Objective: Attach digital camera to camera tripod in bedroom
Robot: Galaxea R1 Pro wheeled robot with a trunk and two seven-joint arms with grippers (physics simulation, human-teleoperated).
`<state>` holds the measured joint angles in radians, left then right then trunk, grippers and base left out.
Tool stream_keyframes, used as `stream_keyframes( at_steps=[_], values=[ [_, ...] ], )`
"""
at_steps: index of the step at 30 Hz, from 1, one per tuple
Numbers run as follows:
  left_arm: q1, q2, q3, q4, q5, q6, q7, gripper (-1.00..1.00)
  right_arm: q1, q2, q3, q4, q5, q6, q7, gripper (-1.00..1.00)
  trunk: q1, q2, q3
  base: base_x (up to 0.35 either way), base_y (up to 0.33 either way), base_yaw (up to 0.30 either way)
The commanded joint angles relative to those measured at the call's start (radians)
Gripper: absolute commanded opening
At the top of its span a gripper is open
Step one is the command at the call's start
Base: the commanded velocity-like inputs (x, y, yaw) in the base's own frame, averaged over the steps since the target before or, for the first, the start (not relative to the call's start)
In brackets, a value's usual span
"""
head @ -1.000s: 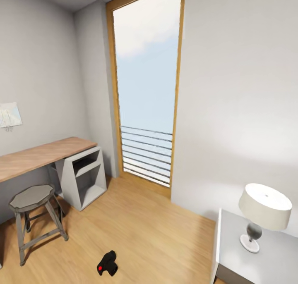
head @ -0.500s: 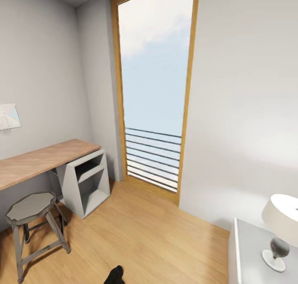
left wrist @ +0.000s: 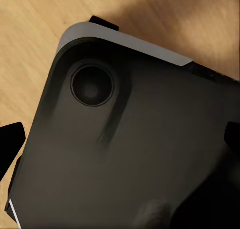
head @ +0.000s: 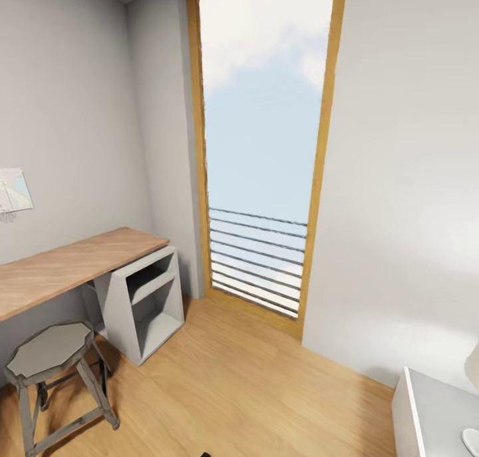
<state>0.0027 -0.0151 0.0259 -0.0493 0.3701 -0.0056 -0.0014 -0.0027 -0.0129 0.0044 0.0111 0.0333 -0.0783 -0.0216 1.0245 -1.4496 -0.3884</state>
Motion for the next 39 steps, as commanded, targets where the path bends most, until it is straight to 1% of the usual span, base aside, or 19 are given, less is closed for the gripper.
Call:
stream_keyframes(
  at_steps=[1, 9, 13, 31, 39],
  values=[
    [0.000, 0.000, 0.002, -0.001, 0.004, -0.001, 0.000, 1.00, 0.000, 0.000, 0.000, 0.001, 0.004, -0.005, -0.003, 1.00, 0.000, 0.000, -0.001, 0.210, 0.263, 0.000],
    [0.000, -0.001, 0.002, -0.001, 0.006, -0.001, 0.000, 1.00, 0.000, -0.001, 0.001, 0.001, 0.003, -0.005, -0.002, 1.00, 0.000, 0.000, -0.001, 0.177, 0.276, 0.000],
    [0.000, -0.002, 0.002, -0.001, 0.007, -0.001, 0.000, 1.00, 0.000, -0.003, 0.000, 0.001, 0.001, -0.006, -0.002, 1.00, 0.000, 0.000, -0.001, 0.066, 0.161, 0.000],
    [0.000, -0.002, 0.003, -0.001, 0.007, -0.001, 0.001, 1.00, 0.000, -0.005, -0.009, 0.001, -0.008, -0.022, -0.003, 1.00, 0.000, 0.000, -0.001, 0.005, 0.013, -0.004],
    [0.000, -0.002, 0.003, -0.001, 0.007, -0.001, 0.001, 1.00, 0.000, -0.004, -0.009, 0.001, -0.006, -0.029, -0.002, 1.00, 0.000, 0.000, -0.001, 0.000, 0.000, -0.158]
  ],
)
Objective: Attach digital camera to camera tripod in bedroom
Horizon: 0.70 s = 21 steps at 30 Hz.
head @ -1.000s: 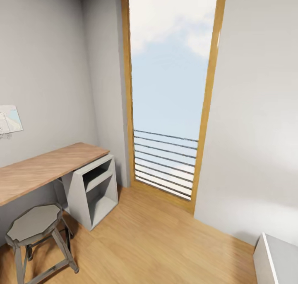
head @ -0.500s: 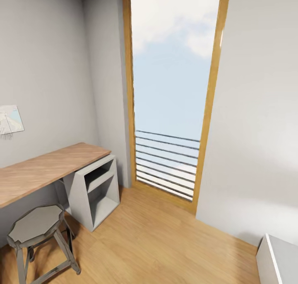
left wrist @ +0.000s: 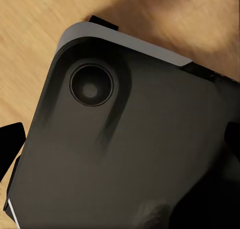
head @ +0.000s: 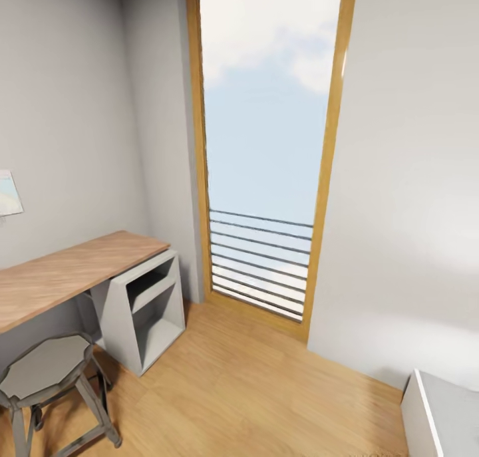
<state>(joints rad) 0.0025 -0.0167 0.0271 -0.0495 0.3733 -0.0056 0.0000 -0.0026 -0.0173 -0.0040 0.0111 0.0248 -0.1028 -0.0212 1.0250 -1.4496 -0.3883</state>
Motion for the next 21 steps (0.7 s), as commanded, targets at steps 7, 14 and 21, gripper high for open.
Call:
stream_keyframes(
  at_steps=[7, 14, 21],
  values=[
    [0.000, 0.000, 0.002, -0.001, 0.009, -0.001, 0.000, 1.00, 0.000, 0.000, 0.005, 0.001, 0.006, -0.006, -0.002, 1.00, 0.000, 0.000, -0.001, 0.000, 0.000, -0.232],
    [0.001, 0.000, 0.002, 0.000, 0.042, -0.001, 0.000, 1.00, 0.000, 0.000, 0.007, 0.001, 0.007, -0.006, -0.002, 1.00, 0.000, 0.000, -0.001, 0.000, 0.000, -0.246],
    [0.000, 0.000, 0.001, 0.000, 0.070, 0.000, 0.000, 1.00, 0.000, 0.000, 0.007, 0.001, 0.007, -0.006, -0.002, 1.00, 0.000, 0.000, -0.001, 0.000, 0.000, -0.249]
  ],
)
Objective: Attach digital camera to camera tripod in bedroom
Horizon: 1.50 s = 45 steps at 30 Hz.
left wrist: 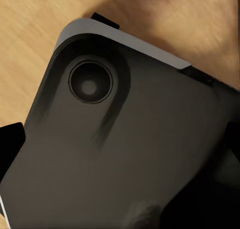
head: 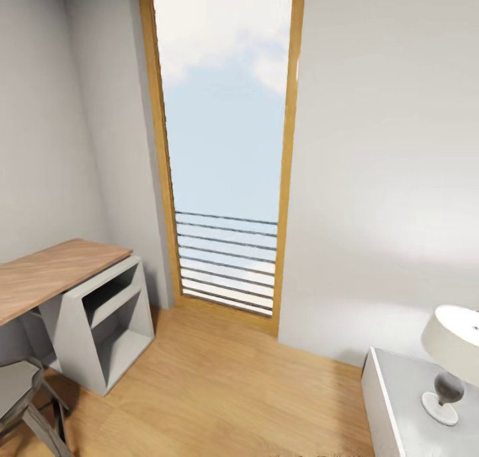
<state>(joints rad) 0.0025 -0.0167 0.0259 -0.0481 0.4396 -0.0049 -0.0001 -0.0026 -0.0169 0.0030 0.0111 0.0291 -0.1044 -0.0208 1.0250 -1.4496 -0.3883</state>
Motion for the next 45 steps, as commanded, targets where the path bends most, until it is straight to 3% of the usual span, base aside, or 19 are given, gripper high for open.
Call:
stream_keyframes(
  at_steps=[1, 30, 45],
  values=[
    [0.000, 0.000, 0.002, -0.001, 0.006, -0.001, 0.000, 1.00, -0.001, 0.000, 0.000, 0.001, 0.003, -0.004, -0.002, 1.00, 0.000, 0.000, -0.001, 0.000, 0.000, -0.249],
    [0.001, -0.001, -0.001, -0.001, 0.016, -0.001, 0.002, 1.00, -0.001, -0.001, 0.000, 0.001, 0.002, -0.003, -0.002, 1.00, 0.000, 0.000, -0.001, 0.000, 0.036, -0.247],
    [0.001, -0.003, -0.003, 0.002, 0.012, -0.027, 0.001, 1.00, -0.001, -0.001, 0.003, 0.001, 0.006, -0.002, -0.001, 1.00, 0.000, 0.000, -0.001, 0.000, 0.001, -0.057]
  ],
)
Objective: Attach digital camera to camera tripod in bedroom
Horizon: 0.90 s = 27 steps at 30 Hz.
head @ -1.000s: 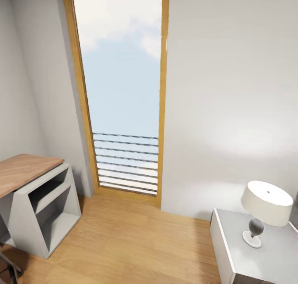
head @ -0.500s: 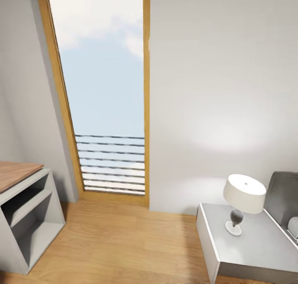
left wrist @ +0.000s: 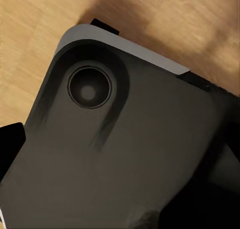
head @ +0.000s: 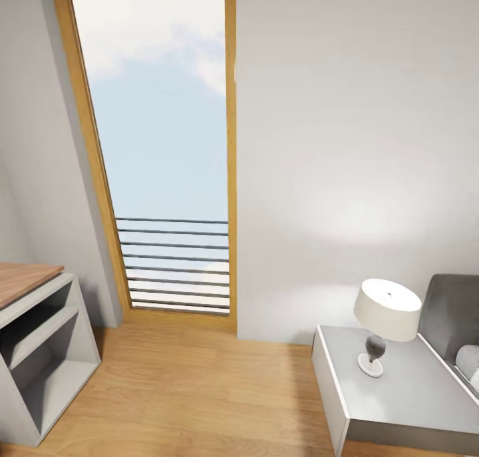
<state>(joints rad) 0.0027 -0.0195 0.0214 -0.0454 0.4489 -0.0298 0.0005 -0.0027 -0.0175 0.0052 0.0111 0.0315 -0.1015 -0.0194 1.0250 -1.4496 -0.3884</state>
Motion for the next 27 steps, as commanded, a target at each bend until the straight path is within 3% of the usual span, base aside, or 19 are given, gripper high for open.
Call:
stream_keyframes(
  at_steps=[1, 15, 27],
  values=[
    [0.000, -0.001, 0.002, 0.004, 0.002, -0.039, 0.001, 1.00, 0.000, -0.001, 0.001, 0.001, 0.005, -0.004, -0.001, 1.00, 0.000, 0.000, -0.001, 0.000, 0.000, -0.003],
    [0.000, 0.000, 0.002, 0.007, 0.002, -0.063, 0.001, 1.00, 0.000, -0.001, 0.001, 0.001, 0.005, -0.005, -0.002, 1.00, 0.000, 0.000, -0.001, 0.000, 0.009, 0.000],
    [0.000, 0.000, 0.002, 0.008, 0.003, -0.064, 0.001, 1.00, 0.000, -0.001, 0.001, 0.001, 0.005, -0.005, -0.002, 1.00, 0.000, 0.000, -0.001, 0.000, 0.242, 0.000]
  ],
)
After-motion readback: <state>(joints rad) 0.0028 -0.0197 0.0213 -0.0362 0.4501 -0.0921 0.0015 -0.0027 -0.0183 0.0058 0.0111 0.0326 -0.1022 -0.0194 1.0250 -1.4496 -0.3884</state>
